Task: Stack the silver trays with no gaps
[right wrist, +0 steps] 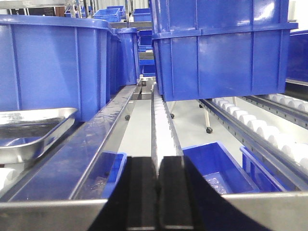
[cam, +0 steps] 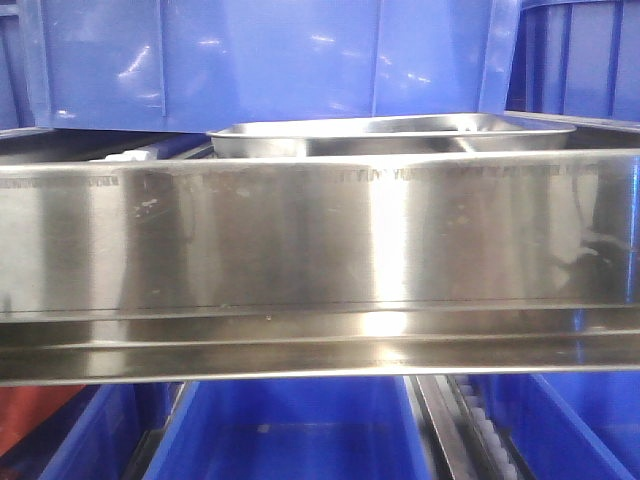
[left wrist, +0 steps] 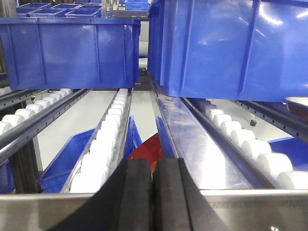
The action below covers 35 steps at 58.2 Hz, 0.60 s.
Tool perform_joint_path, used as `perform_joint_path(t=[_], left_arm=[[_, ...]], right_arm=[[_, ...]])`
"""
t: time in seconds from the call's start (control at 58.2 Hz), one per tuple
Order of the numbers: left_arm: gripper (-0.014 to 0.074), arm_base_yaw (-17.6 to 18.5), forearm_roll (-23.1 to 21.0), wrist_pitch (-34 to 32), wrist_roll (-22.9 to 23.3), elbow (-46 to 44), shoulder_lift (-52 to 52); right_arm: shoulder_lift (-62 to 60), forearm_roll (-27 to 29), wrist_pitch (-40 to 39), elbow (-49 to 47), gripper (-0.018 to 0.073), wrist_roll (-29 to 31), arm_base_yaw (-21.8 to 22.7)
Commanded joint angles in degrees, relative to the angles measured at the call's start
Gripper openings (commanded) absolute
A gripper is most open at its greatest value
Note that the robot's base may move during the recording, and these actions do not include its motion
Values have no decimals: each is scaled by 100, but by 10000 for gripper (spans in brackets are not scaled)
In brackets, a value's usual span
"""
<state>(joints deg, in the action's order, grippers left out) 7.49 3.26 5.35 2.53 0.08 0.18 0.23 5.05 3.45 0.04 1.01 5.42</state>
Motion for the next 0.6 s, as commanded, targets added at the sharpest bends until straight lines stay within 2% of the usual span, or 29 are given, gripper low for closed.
perform_joint_path(t=[0.0, 0.584], left_arm=[[-9, 15, -37, -62, -33, -8, -18], [-9, 15, -37, -62, -33, -8, -18]], right_arm=[[-23, 18, -88, -4, -79, 5, -11], [-23, 18, -88, -4, -79, 5, -11]])
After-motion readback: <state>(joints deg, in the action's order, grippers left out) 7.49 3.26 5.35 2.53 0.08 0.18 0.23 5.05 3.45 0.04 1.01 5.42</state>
